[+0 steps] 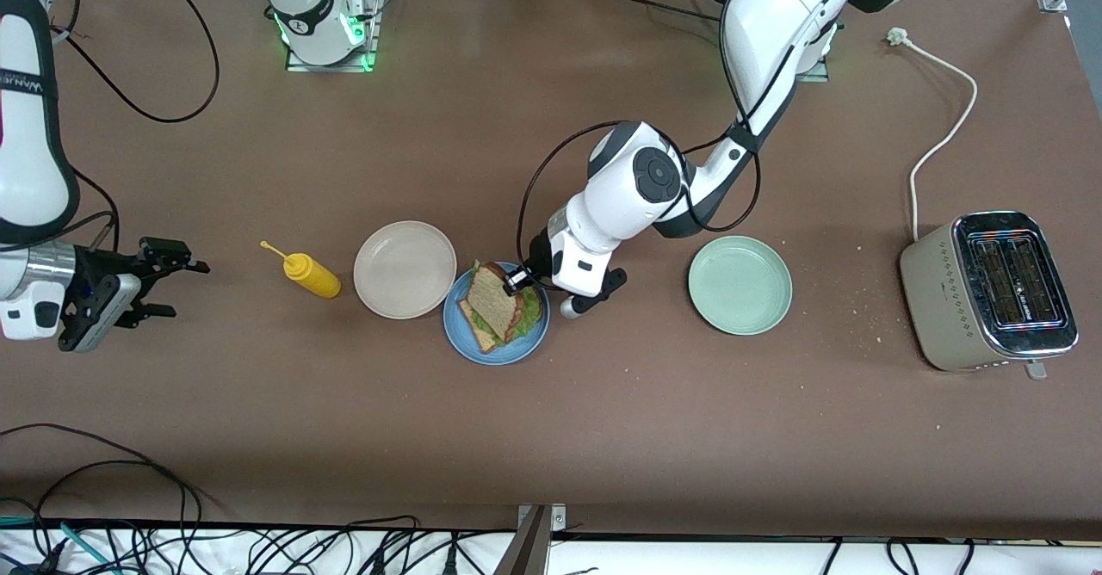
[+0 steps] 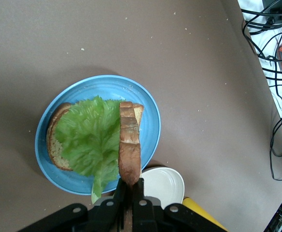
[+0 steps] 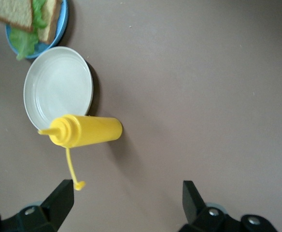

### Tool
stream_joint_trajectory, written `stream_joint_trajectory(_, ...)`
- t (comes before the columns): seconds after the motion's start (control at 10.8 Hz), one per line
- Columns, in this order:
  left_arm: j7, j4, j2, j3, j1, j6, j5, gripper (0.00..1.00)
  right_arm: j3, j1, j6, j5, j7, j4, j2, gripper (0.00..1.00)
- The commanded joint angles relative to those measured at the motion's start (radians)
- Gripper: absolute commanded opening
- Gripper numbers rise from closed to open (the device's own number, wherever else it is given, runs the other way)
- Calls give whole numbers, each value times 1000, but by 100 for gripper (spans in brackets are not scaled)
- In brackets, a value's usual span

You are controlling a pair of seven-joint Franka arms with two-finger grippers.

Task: Make sandwich in blue plate with both arms

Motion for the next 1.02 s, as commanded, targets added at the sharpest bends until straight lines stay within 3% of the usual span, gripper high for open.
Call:
stream_joint_trajectory(0.0, -39, 44, 17, 17, -20, 29, 11, 0, -20, 79, -2, -72, 381, -108, -150, 100)
stream_joint_trajectory(0.28, -56, 60, 37, 26, -43, 75, 16, 0, -20, 153, 16, -173, 719, -144, -236, 100)
stream_joint_trajectory(0.56, -65, 60, 49, 73, -91, 92, 14, 0, -20, 177, 135, -252, 735, -252, -357, 100)
stream_joint_trajectory(0.93, -56, 41, 42, 84, -80, 88, 37, 0, -20, 210, 111, -282, 794, -256, -462, 100)
